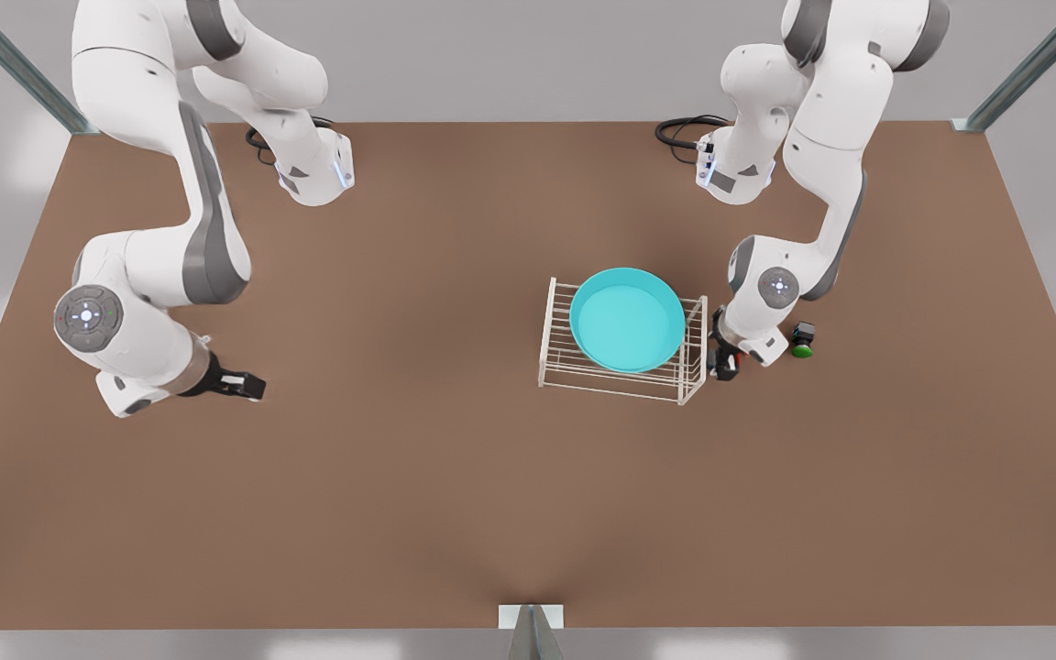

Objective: Place the plate on the shelf with right arm and place the red button switch in the plate with left arm

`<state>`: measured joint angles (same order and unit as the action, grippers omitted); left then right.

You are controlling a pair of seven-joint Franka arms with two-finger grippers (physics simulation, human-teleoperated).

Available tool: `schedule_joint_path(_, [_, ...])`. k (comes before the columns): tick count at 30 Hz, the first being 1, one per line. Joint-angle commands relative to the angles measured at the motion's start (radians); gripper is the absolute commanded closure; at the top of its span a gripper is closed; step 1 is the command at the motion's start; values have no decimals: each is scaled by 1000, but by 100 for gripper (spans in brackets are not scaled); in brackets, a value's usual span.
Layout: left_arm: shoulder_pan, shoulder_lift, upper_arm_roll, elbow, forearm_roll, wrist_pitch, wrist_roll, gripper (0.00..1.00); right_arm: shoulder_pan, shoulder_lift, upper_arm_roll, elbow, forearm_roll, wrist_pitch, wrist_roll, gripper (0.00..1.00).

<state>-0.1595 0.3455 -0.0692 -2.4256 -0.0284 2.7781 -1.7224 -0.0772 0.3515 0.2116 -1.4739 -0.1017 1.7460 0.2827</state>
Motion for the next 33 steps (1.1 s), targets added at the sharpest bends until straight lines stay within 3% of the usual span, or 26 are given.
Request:
schedule_joint_path(1, [0, 1, 0, 2, -1, 32, -56, 23, -3, 3, 0, 10, 0, -94, -306, 0])
schedule_joint_path(2, [0, 0, 0, 0, -1, 32, -56, 37, -4, 3, 0, 10, 0, -94, -306, 0])
schedule_joint_path(5, [0, 1, 0, 2, -1, 32, -54, 48, -9, 3, 0, 10, 0, -94, -306, 0])
schedule_joint_path(17, [9, -14, 32, 51, 1, 5, -45, 51, -10, 3, -3, 20, 5, -94, -307, 0])
schedule_joint_path(29, [8, -43, 49, 424, 1, -551, -49, 53, -10, 3, -6, 23, 8, -94, -307, 0])
schedule_joint_path(33, [-2, -71, 3, 569, -10, -758, -89, 53, -10, 3, -6, 23, 8, -94, -307, 0])
